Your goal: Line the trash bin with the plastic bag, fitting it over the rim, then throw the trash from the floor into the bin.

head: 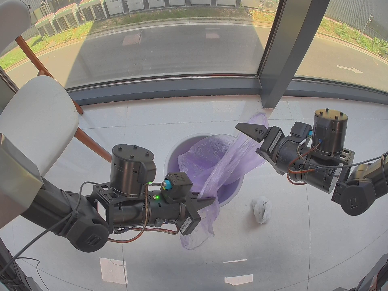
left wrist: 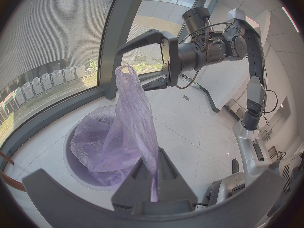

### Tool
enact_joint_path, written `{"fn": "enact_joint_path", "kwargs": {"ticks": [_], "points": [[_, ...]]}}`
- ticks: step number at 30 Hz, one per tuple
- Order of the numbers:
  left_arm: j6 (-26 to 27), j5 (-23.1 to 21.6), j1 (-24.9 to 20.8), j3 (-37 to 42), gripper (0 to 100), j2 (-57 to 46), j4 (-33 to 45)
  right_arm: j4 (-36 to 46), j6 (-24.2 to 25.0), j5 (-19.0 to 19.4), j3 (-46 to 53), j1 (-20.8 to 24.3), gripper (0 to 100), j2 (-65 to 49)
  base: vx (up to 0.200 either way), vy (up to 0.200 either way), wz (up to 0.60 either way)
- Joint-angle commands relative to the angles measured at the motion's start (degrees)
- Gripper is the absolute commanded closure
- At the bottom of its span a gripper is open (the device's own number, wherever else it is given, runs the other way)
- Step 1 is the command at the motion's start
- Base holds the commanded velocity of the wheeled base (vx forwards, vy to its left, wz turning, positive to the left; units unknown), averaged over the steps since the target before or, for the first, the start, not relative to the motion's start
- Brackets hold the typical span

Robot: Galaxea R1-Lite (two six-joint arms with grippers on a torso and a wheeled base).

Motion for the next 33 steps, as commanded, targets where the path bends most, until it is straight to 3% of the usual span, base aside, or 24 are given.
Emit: {"fn": "enact_joint_path", "kwargs": {"ticks": [1,14,24,33], "points": [[0.0,0.0,0.0,0.0,100,-0.1,0.0,2.2,0.0,-1.2,0.9,-0.9,0,-1.6,0.0,0.0,0.0],[0.0,1.1,0.0,-0.9,100,0.0,-0.1,10.4,0.5,-1.3,1.8,-2.3,0,-3.1,0.0,0.0,0.0],[-1.3,1.2,-0.1,-0.9,100,-0.2,-0.2,17.8,0.5,-0.8,-6.2,-2.8,0,-1.0,0.0,0.0,0.0],[-1.4,1.2,-0.3,-0.8,100,-0.6,-0.3,18.3,0.4,-0.6,-7.0,-3.3,0,0.9,0.0,0.0,0.0]]}}
